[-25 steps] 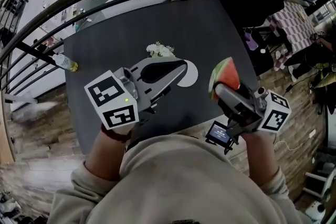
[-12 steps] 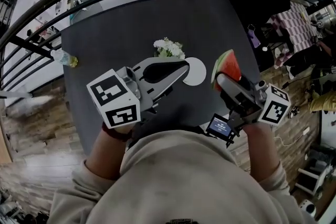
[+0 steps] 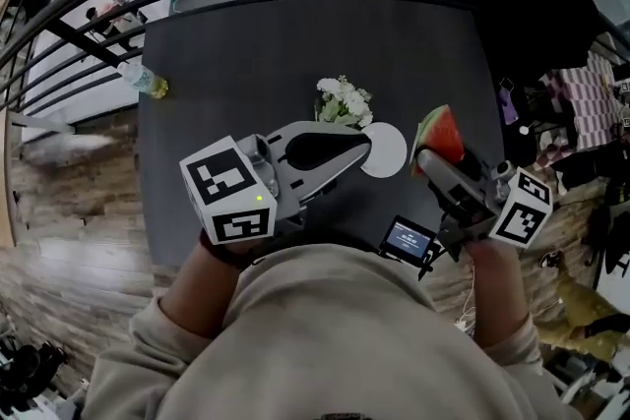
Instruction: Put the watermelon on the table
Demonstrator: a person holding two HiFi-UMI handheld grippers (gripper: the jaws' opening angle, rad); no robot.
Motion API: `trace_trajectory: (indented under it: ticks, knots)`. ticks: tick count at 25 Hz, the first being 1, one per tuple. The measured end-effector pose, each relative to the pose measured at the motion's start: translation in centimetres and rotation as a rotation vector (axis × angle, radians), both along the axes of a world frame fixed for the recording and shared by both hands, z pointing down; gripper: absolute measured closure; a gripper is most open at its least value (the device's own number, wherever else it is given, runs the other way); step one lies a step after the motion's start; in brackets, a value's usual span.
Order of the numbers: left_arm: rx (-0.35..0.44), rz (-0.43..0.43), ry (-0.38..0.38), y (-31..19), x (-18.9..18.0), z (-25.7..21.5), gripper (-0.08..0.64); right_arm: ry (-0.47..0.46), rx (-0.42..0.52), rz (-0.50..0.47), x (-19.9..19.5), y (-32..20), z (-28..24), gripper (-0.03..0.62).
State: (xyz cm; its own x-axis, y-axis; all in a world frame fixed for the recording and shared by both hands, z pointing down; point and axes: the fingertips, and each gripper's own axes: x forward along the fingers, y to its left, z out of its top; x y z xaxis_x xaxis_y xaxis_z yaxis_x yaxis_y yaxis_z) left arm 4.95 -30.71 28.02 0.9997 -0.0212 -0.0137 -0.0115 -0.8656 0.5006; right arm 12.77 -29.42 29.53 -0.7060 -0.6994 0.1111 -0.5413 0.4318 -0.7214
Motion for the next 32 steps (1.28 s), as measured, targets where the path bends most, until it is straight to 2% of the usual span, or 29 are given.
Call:
trace_trajectory:
  ticks: [8, 19, 24, 28, 32]
  knots:
    - [-0.027, -0.101, -0.058, -1.2, -1.6, 1.5, 0.554, -0.018, -0.056, -0.041, 1.7, -1.7, 4.6, 0.387]
    - [-0.084, -0.129, -0.085, -0.5, -1.2, 4.2, 0.554, 0.111, -0.185, -0.089, 4.3, -1.2, 12.4, 0.387]
    - [-0.11, -0.137, -0.088, 0.2, -0.7, 5.3, 0.553, 0.116, -0.247, -0.084, 5.8, -1.1, 16.1, 0.388]
    - [-0.124, -0.158, -0.104, 0.4, -1.4, 5.9, 0.554, 0.206, -0.292, -0.118, 6.4, -1.5, 20.2, 0.388]
    - [-0.137, -0.198, -0.119, 0.1, -2.6, 6.3, 0.554, 0.319, -0.374, -0.17, 7.1, -1.3, 25.5, 0.388]
